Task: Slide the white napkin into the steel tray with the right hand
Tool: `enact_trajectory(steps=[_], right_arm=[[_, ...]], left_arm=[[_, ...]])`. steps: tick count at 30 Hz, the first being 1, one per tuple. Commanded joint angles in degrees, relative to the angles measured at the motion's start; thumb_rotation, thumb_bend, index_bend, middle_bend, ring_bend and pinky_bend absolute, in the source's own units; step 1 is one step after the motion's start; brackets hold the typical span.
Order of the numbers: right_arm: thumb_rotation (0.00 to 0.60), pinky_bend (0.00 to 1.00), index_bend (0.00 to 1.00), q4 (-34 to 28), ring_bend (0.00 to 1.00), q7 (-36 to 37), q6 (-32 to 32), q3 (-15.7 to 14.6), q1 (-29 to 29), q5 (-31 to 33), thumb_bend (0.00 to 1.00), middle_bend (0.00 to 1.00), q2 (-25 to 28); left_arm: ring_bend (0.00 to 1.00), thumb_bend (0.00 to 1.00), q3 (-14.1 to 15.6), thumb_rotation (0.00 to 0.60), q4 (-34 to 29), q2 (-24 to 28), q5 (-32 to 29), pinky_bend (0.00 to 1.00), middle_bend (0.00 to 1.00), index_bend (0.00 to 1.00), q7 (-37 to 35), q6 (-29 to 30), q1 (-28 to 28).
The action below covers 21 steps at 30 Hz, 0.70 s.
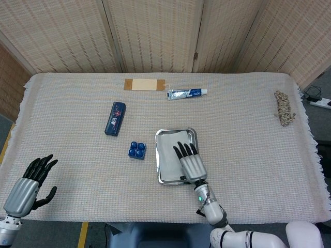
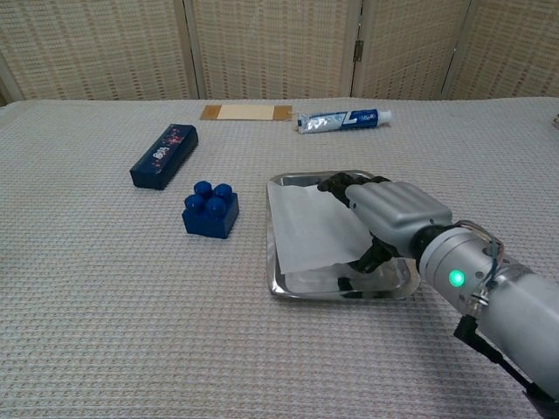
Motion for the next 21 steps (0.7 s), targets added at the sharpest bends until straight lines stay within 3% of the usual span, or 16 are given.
enact_trajectory(steps=[1,6,12,21], right_arm=[[0.600,0.00,0.00,-4.60,0.00,-4.90,-2.09,2.24,2.54,7.51,0.47,0.00,3.34],[0.600,0.00,0.00,-7.72,0.00,-8.94,-3.82,4.42,6.59,19.33,0.42,0.00,5.41],[0.600,0.00,0.00,-9.69,0.00,-11.72,-6.09,5.74,12.52,32.04,0.34,0.00,8.30],[0.600,0.00,0.00,-15.51,0.00,-7.30,-6.22,4.77,16.16,36.63,0.31,0.00,13.98]], left_arm=[[0.00,0.53,0.06,0.600,-0.15,0.11,-0.28,0.00,0.00,0.05,-0.05,-0.30,-0.01],[0.00,0.64,0.24,0.600,-1.44,1.00,-0.97,0.00,0.00,0.05,-1.19,-1.28,-0.22],[0.00,0.58,0.22,0.600,-1.22,0.85,-0.86,0.00,0.00,0.04,-0.74,-1.16,-0.20],[0.00,0.54,0.06,0.600,-0.73,0.62,-1.25,0.00,0.00,0.04,-0.34,-1.57,-0.36]])
